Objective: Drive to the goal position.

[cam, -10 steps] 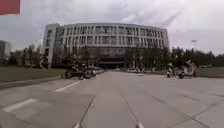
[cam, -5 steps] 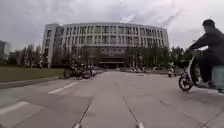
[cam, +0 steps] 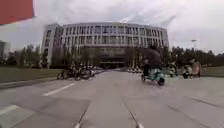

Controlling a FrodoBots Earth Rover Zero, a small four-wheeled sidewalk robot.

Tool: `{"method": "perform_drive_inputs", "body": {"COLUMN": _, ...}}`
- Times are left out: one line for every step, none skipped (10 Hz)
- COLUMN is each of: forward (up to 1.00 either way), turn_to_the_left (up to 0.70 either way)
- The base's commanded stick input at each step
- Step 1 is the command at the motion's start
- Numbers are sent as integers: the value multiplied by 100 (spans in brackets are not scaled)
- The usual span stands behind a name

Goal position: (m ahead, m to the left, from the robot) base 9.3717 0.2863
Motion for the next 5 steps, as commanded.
{"method": "perform_drive_inputs", "body": {"forward": 45, "turn_to_the_left": 27}}
{"method": "perform_drive_inputs", "body": {"forward": 45, "turn_to_the_left": 27}}
{"method": "perform_drive_inputs", "body": {"forward": 45, "turn_to_the_left": 27}}
{"method": "perform_drive_inputs", "body": {"forward": 45, "turn_to_the_left": 27}}
{"method": "perform_drive_inputs", "body": {"forward": 45, "turn_to_the_left": 27}}
